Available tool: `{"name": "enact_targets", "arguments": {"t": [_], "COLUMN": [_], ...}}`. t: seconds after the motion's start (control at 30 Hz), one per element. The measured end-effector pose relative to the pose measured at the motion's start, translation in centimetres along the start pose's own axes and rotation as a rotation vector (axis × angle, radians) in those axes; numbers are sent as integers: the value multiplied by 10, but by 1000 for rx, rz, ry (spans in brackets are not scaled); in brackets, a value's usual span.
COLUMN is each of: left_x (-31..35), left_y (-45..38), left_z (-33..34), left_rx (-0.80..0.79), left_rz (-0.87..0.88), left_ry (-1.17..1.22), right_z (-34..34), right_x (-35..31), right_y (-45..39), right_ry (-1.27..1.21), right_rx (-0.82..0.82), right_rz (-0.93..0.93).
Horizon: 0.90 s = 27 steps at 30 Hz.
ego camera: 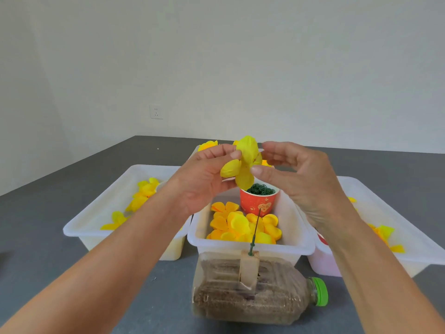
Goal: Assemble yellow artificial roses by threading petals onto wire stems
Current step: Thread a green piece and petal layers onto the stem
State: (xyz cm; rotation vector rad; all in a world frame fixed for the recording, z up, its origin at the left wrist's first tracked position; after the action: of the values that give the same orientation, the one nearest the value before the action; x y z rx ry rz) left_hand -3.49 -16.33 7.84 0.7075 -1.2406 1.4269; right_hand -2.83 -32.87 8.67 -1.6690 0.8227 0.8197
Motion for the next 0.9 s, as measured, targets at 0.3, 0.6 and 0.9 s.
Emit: {"name": "enact_targets", "arguments": {"t": [0.3, 0.6, 0.9], "left_x": [0, 6, -1], "left_y": [-1, 1, 17], "left_z": [15, 23, 18], "left_rx": [-28, 65, 58], "left_rz": [-73, 5, -248], "left_ry": [-82, -195, -197], "right_z": [2, -8, -11], "right_x": [4, -2, 7], "right_y": [-7, -7, 12], "right_ry": [-151, -262, -347], "right_rx": [-31, -60, -217], "right_rz": [79, 207, 447]}}
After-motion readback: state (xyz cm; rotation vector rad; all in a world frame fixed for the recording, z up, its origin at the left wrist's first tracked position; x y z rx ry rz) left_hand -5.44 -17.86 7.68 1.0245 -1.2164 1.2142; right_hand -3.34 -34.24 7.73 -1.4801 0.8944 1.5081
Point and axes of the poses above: each hand's wrist, its own y-axis away from the middle knuckle, its own z-axis out of the palm, x = y × z, the point moved 1 cm from there along -y, towards the middle knuckle, and after that the axes turned 2 degrees about z, right-handed, at the moved point
